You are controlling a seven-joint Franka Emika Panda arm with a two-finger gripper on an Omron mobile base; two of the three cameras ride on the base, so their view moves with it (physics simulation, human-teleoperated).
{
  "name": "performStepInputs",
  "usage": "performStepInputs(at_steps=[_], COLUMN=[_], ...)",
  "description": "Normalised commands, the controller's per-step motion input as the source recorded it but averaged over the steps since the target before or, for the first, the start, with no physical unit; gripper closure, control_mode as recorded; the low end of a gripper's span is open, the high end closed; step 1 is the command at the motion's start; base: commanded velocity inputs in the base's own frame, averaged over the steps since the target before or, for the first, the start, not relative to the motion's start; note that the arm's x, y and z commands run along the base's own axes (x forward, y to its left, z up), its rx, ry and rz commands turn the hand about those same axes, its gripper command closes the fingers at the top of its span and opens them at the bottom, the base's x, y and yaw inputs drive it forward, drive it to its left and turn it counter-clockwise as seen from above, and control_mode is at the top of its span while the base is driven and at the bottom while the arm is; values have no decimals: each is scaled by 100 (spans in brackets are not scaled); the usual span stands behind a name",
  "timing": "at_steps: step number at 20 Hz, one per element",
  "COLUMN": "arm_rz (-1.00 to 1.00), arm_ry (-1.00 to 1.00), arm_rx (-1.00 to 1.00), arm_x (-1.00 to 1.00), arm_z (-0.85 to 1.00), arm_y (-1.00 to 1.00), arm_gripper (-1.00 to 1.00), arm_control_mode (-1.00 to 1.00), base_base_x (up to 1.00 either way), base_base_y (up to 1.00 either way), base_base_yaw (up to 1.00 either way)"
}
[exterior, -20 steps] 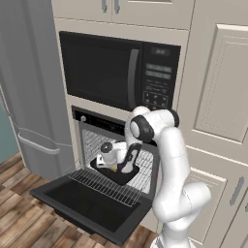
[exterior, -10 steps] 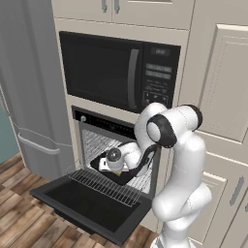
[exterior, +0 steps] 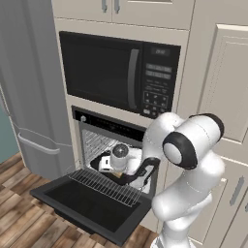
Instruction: Take the baked cake out of the oven and place it on the plate for cooling. Then close the oven door.
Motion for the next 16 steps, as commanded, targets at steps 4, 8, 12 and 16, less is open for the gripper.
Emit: performStepInputs(at_steps=[4, 8, 12, 16], arm_rz=[0, -2, -2, -1], arm_ry=[18, 14, 17, 20], arm_rx=[-1, -10, -4, -1], arm_x=[0, 1, 1, 0], arm_z=[100, 100, 100, 100], arm_y=[49, 59, 65, 43], arm_gripper=[100, 100, 100, 100], arm_control_mode=[-100, -100, -100, -100], base_base_x=[0, 0, 0, 0], base_base_y=[0, 0, 0, 0], base_base_yaw=[0, 0, 0, 0])
